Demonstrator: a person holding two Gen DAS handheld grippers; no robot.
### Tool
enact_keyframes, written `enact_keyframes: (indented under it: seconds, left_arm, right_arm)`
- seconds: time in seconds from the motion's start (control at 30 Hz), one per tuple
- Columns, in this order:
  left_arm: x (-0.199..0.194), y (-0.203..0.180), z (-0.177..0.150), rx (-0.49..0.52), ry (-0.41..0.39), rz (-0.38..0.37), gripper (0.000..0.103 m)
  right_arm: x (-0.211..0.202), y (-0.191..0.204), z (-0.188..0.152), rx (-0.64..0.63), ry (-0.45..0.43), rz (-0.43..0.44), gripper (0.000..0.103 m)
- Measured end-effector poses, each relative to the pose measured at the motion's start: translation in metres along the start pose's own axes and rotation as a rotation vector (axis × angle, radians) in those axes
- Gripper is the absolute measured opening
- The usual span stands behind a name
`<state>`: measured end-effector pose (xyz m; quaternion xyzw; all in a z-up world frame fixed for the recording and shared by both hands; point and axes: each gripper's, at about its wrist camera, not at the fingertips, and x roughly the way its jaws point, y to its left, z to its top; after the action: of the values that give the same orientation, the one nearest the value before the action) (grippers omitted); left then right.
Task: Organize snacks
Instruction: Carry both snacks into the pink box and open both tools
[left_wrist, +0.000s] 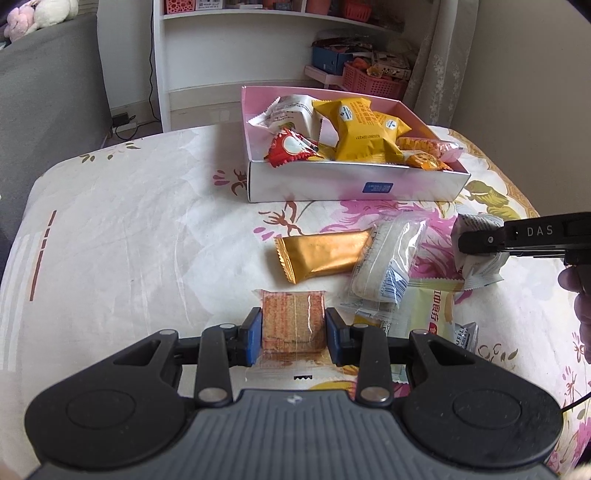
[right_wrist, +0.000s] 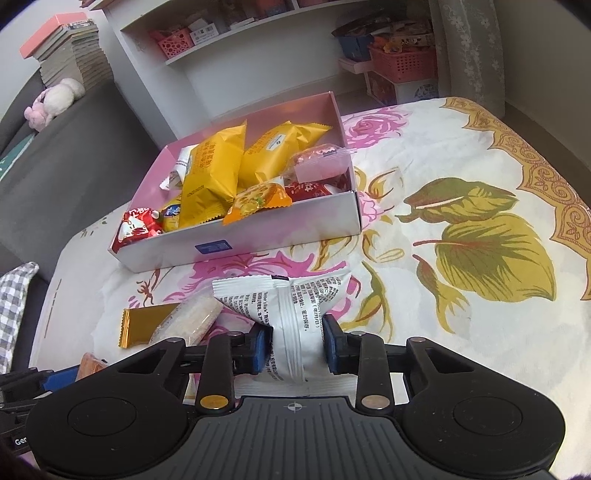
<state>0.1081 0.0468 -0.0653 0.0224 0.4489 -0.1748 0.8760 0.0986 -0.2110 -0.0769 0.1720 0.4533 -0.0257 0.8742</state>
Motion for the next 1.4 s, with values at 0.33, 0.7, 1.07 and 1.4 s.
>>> enact_keyframes:
  seconds: [0.33,0.7,1.07,1.4]
  left_arm:
    - [-0.014,0.009,0.009,-0.039,-0.048,0.007,0.032]
    - [-0.032,0.016,0.028,-0.086,-0.119,0.014,0.032]
    - [-0.042,0.010,0.047,-0.155,-0.178,0.002,0.032]
    - [-0.014,-0.001,0.071,-0.136,-0.178,-0.009,0.032]
  right_arm:
    - [-0.019,0.004,0.008,-0.001,-0.038,0.018,0.030]
    - [-0.050,0.005,0.026,0.068,-0.098,0.053,0.030]
    - [-0.073,0.002,0.048,0.164,-0.162,0.099,0.030]
    - [-0.062,-0.007,0.074,0.153,-0.198,0.076,0.030]
